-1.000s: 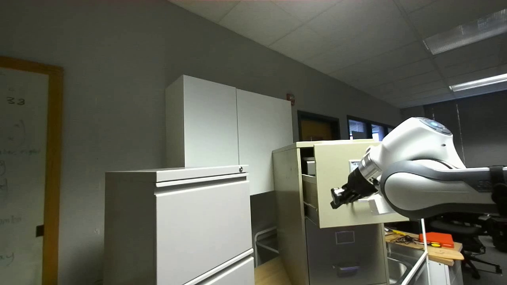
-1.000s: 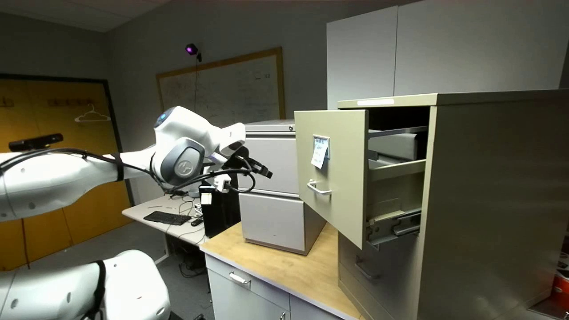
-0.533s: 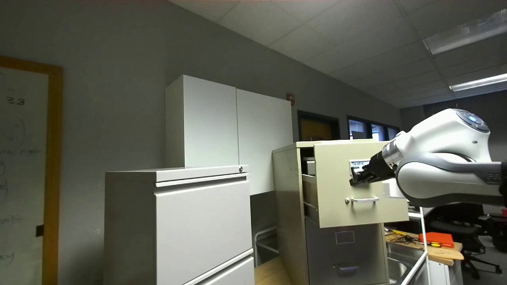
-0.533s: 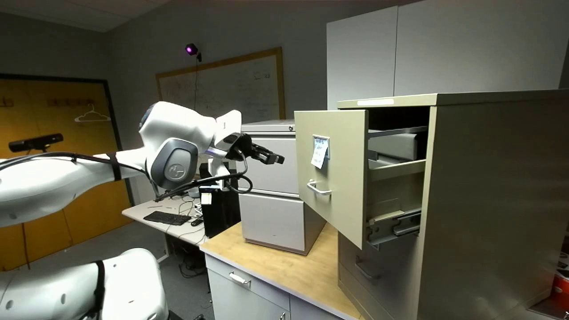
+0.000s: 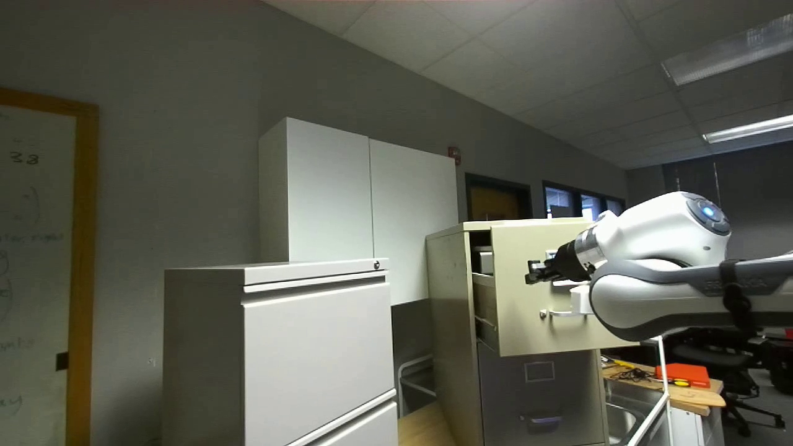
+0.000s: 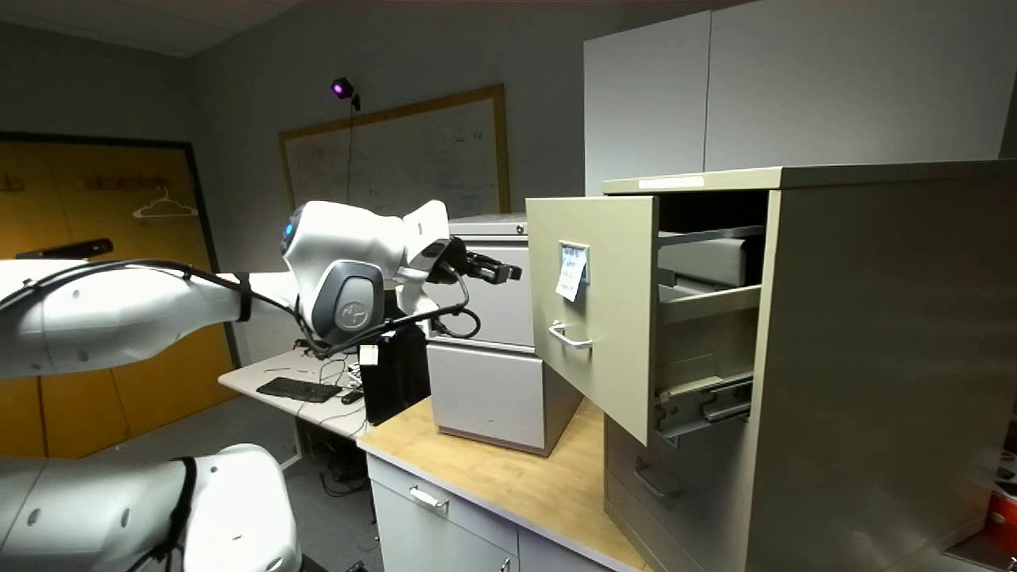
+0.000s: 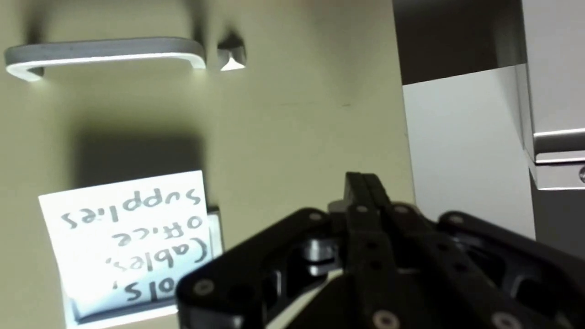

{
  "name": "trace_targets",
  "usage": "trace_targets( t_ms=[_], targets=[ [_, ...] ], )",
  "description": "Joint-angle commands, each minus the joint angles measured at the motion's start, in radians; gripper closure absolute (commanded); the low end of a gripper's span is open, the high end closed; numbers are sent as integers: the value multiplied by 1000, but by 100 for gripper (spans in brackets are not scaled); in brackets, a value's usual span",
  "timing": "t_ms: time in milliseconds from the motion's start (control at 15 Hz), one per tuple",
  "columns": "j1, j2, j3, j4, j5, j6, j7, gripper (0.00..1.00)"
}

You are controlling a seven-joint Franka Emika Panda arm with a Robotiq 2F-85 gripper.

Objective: Close the top drawer of the beige file cabinet

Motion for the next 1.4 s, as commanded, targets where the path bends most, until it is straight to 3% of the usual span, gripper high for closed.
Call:
trace_targets(
  t_ms=[0, 333, 933, 1333],
  targets=[
    [-53, 127, 64, 74, -5, 91, 17, 100],
    [-175, 253, 159, 177, -9, 157, 20, 100],
    [-393, 403, 372, 302, -26, 143, 49, 100],
    [-489, 512, 455, 424, -42, 90, 73, 100]
  ],
)
